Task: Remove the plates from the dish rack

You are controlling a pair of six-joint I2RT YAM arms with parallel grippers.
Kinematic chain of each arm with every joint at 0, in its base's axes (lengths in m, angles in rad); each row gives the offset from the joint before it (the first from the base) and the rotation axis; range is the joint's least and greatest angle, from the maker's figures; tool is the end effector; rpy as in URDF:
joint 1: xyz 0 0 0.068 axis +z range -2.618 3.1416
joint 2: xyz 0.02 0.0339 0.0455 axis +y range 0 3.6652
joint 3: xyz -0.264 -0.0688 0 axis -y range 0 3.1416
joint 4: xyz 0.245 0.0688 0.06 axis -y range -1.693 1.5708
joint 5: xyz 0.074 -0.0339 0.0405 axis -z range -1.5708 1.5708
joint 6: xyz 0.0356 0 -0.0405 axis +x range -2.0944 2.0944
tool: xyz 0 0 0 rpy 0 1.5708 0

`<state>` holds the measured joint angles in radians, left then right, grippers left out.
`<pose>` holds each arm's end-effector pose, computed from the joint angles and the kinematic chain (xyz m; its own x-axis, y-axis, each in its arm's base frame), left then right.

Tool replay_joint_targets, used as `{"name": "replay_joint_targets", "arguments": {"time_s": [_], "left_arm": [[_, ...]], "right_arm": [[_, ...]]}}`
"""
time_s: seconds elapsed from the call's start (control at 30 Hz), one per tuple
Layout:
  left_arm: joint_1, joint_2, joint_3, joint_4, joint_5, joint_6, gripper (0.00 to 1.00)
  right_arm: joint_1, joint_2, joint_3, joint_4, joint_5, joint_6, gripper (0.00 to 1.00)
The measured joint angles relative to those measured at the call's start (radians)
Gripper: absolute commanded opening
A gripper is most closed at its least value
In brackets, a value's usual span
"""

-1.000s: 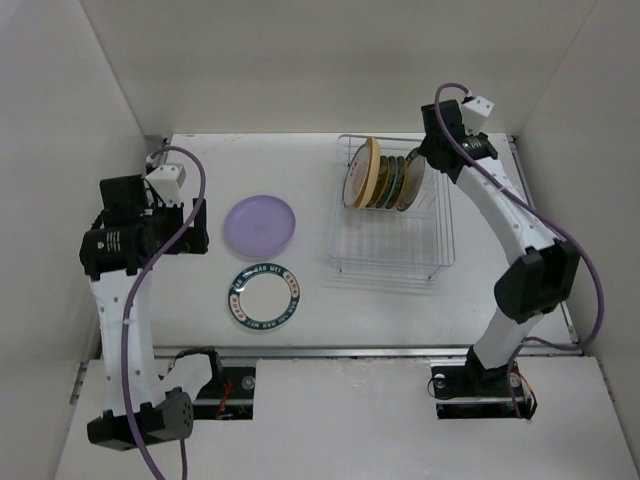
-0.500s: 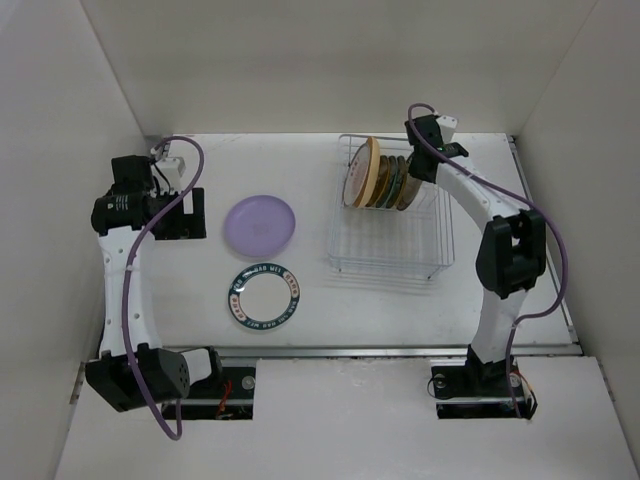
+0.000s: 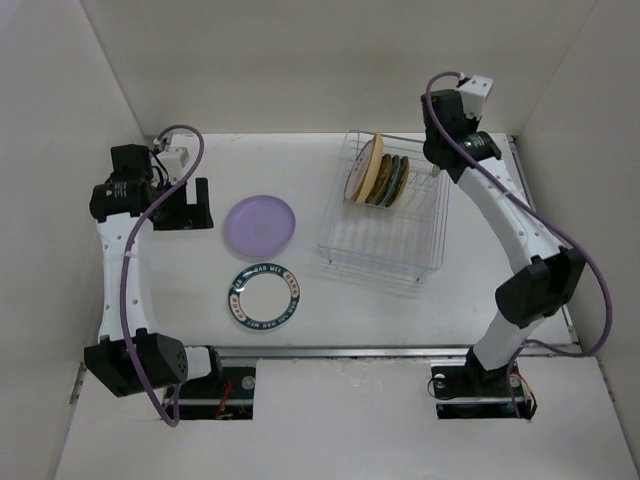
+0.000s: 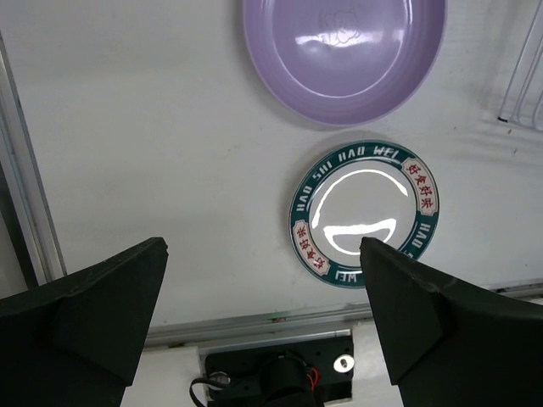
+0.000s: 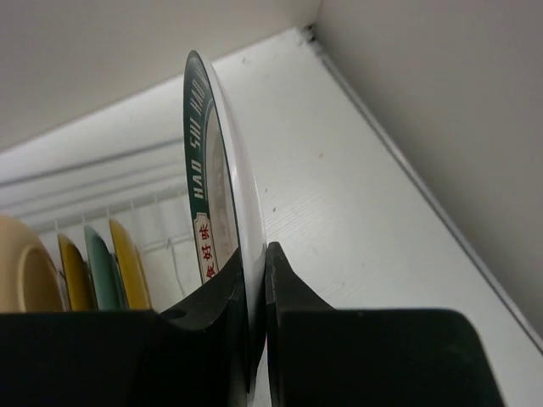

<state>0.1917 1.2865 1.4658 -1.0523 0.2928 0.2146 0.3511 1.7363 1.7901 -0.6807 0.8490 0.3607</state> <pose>0.2432 0.0367 0.3868 -0.7350 0.0650 -0.6749 0.1598 0.9840 -0.0793 0.3697 0.1069 0.3898 -0.3942 0.1040 -0.9131 0.5159 0.8473 -0.1262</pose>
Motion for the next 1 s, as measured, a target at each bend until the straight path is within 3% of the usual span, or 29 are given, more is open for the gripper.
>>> {"name": "replay_joint_targets", "arguments": {"time_s": [0.17,0.3,0.4,0.53,0.8,1.0], "left_arm": [[0.0,0.001,0.031,0.001,0.006,0.0,0.97],[0.0,-0.008,0.031,0.0,-0.018,-0.006,0.99],[0.003,-0.025,0.031,0.005,-0.066,-0.019,0.99],[0.006,-0.063,0.028,0.026,-0.154,-0.047,0.99],[0.006,-0.098,-0.016,0.065,-0.262,-0.084,0.99],[0.006,-0.098,-0.032,0.074,-0.271,-0.089,0.99]], "right_arm": [[0.109,-0.148,0.049,-0.029,0.077,-0.043,0.0],[0.306,-0.346,-0.164,0.052,-0.205,-0.038,0.0],[0.403,-0.377,-0.315,0.143,-0.483,-0.002,0.0],[0.475,-0.198,-0.362,0.233,-0.737,0.048,0.0],[0.639,0.236,-0.196,0.246,-0.965,0.066,0.0],[0.658,0.256,-0.195,0.268,-1.041,0.081,0.24]]}}
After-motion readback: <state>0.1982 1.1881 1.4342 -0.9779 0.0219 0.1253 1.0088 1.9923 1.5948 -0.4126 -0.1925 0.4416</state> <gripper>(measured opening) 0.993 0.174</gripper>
